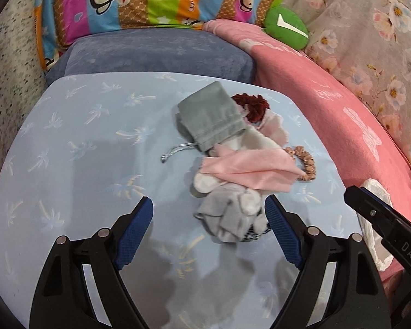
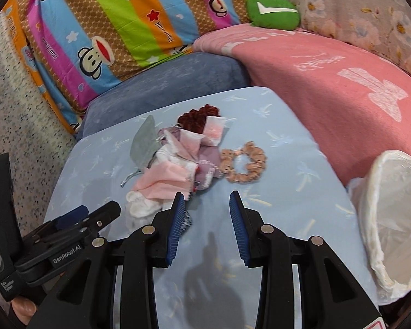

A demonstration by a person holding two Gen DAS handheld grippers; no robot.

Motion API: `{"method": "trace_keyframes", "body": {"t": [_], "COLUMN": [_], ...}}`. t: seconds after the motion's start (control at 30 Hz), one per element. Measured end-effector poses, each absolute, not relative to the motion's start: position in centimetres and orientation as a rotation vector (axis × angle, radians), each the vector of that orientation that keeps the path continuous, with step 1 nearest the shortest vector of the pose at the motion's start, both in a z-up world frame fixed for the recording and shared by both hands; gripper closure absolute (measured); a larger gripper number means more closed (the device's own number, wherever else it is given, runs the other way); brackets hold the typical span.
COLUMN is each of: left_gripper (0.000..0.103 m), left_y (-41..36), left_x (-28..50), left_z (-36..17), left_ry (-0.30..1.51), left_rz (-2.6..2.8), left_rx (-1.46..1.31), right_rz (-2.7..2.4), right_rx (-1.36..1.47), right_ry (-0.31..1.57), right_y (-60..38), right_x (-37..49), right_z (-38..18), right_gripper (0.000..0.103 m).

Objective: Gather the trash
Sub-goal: 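Move both open grippers back to the clothing pile, then grasp the white cloth with the left gripper while the right grasps the pink cloth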

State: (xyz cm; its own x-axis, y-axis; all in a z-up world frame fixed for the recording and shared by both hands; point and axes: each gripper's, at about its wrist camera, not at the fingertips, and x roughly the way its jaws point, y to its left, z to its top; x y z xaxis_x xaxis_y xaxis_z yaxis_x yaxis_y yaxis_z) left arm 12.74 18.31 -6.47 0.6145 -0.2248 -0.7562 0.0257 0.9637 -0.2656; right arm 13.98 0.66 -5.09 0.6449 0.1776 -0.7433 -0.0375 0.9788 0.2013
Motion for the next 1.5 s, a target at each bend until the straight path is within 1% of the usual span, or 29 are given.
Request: {"method": "trace_keyframes", "body": {"t": [0.23,0.47,0.5,0.53,0.57,0.6,0.67,0.97,1.3,1.5], "left_gripper": [0.021,0.021,0.021,0.021,0.021,0.021,0.021,0.021,0.021,0.021], "left_y": [20.7,21.5,21.4,21.5,21.5,21.4,21.4,19.8,15.5,12.6], "left_x": [13.4,14.0,14.0,14.0,14.1,14.2,14.3,14.2,15.0,16.7], "left_z": [-7.4,-8.0,-8.0,-8.1,-8.1,-8.1,-8.1,-7.7,-6.5,-6.4], "left_ry": [0.910,0.918,0.919,0.920,0.920,0.920,0.921,0.920,0.895,0.890], "left_rz": [-0.116,-0.117,-0.117,-0.118,-0.119,-0.120,-0.122,-0.157,-0.222,-0.261], "left_rx": [-0.265,-0.262,-0.262,-0.261,-0.260,-0.259,-0.257,-0.238,-0.168,-0.126], "right_rz": [0.170,0.193,0.194,0.196,0.202,0.204,0.216,0.217,0.092,0.056], "right_rx": [0.151,0.138,0.136,0.136,0.138,0.138,0.141,0.166,0.248,0.286], "right_ry": [0.883,0.913,0.919,0.925,0.937,0.942,0.956,0.913,0.832,0.817], "right_y": [3.8,5.8,5.9,6.0,6.2,6.1,6.1,4.3,-2.4,-5.4], "right_x": [17.1,19.3,19.6,19.7,19.9,20.0,20.0,17.1,13.8,12.8], "right_z": [-6.5,-8.2,-8.4,-8.7,-9.1,-9.3,-9.7,-8.5,-5.0,-4.6], "right_gripper": [0.067,0.067,0.068,0.070,0.075,0.084,0.097,0.098,0.098,0.098]}}
